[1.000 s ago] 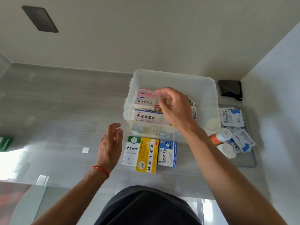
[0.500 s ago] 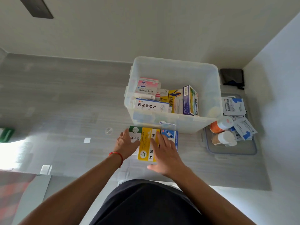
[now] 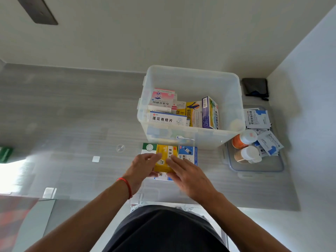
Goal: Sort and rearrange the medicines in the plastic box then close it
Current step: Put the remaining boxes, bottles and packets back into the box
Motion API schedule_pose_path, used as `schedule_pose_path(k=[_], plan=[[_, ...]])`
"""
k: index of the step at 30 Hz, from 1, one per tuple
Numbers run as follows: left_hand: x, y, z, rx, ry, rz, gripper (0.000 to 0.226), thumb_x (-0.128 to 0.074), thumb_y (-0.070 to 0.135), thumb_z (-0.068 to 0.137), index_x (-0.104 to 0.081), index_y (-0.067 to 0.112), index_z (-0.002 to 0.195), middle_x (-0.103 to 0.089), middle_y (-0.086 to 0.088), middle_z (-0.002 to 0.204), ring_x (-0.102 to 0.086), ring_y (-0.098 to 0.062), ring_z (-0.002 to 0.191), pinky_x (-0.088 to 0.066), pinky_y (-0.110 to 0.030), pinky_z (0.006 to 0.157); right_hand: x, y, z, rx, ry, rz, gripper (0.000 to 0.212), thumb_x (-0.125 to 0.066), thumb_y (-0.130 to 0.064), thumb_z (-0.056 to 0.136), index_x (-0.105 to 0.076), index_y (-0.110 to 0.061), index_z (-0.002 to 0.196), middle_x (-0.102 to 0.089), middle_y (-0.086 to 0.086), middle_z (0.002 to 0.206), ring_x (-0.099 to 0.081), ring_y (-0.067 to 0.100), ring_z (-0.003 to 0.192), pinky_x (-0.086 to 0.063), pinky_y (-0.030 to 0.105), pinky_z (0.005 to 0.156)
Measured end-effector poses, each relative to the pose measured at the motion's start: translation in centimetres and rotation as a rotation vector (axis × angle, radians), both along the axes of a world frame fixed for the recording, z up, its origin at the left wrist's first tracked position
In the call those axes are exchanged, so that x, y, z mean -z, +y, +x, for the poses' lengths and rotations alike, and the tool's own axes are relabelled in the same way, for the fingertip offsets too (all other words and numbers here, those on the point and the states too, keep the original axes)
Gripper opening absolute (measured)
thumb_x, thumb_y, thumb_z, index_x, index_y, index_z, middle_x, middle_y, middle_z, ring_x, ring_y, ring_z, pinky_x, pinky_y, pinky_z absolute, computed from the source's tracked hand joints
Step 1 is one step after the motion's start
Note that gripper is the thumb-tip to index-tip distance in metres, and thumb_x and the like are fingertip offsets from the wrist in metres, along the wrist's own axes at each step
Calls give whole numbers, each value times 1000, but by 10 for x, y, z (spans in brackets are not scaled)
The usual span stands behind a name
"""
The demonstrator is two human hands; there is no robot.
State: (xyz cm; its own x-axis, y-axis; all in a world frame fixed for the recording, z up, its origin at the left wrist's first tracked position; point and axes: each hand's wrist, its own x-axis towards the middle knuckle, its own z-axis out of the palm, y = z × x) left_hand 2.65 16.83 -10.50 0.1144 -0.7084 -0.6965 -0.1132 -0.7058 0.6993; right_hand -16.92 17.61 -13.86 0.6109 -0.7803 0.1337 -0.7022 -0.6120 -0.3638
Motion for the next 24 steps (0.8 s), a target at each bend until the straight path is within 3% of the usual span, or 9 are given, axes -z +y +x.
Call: schedule_pose_path(k=[2, 4, 7, 12, 15, 18, 20, 22, 24], plan=[[-15, 1, -1, -57, 226, 65, 31, -64, 9, 95, -61, -3, 123, -70, -29, 112, -70, -35, 88, -59, -46, 88, -15, -2, -5, -12, -74, 76, 41, -68, -34, 97, -68, -10, 131, -68, 10, 135, -72, 29, 109, -62, 44, 86], [-30, 2, 2, -13, 274, 68, 35, -64, 2, 94, -59, -5, 127, -71, -27, 112, -71, -33, 87, -62, -40, 80, -31, -2, -12, 32, -204, 197, 42, -62, -43, 100, -68, -17, 133, -65, 0, 140, -69, 15, 112, -61, 39, 89], [-66, 1, 11, 182, 333, 46, 29, -63, 4, 95, -64, 1, 123, -74, -22, 108, -70, -31, 78, -62, -36, 73, -62, -1, -28, 136, -480, 343, 43, -62, -48, 97, -67, -21, 130, -58, -13, 141, -69, 9, 95, -60, 28, 75], [-128, -13, 34, 532, 358, -87, 44, -70, 11, 93, -59, 21, 134, -74, -21, 108, -72, -35, 84, -60, -34, 70, -122, -17, -52, 194, -633, 160, 37, -58, -40, 101, -65, -15, 127, -60, -4, 133, -69, 6, 95, -58, 18, 68], [-149, -35, 33, 551, 361, -210, 44, -69, 11, 91, -62, 21, 134, -73, -23, 107, -69, -33, 84, -57, -30, 65, -145, -39, -64, 335, -666, 173, 43, -61, -42, 97, -61, -21, 135, -67, -10, 121, -70, 10, 85, -57, 18, 61], [-149, -67, 14, 442, 239, -367, 36, -67, 8, 90, -67, 13, 126, -76, -20, 96, -67, -26, 75, -57, -28, 62, -153, -67, -69, 407, -865, 396, 35, -67, -29, 96, -68, -24, 130, -73, -10, 99, -71, 14, 68, -55, 23, 52], [-138, -90, -1, 273, 116, -494, 25, -65, 4, 93, -68, 12, 117, -77, -7, 88, -69, -21, 72, -60, -31, 68, -152, -93, -73, 550, -966, 388, 24, -67, -17, 96, -73, -28, 116, -73, -7, 84, -66, 14, 58, -51, 21, 48], [-121, -110, -8, 169, -279, -655, 22, -64, 13, 93, -69, 19, 113, -75, 4, 91, -70, -14, 75, -58, -26, 75, -147, -121, -76, 683, -892, 274, 19, -64, -18, 94, -76, -26, 107, -72, -7, 71, -63, 8, 54, -52, 21, 53], [-98, -116, -8, 203, -700, -796, 27, -62, 15, 89, -69, 18, 115, -73, 1, 101, -66, -16, 85, -53, -27, 82, -136, -145, -77, 758, -654, 93, 20, -62, -23, 93, -78, -17, 104, -72, -6, 72, -63, 5, 58, -50, 18, 60]])
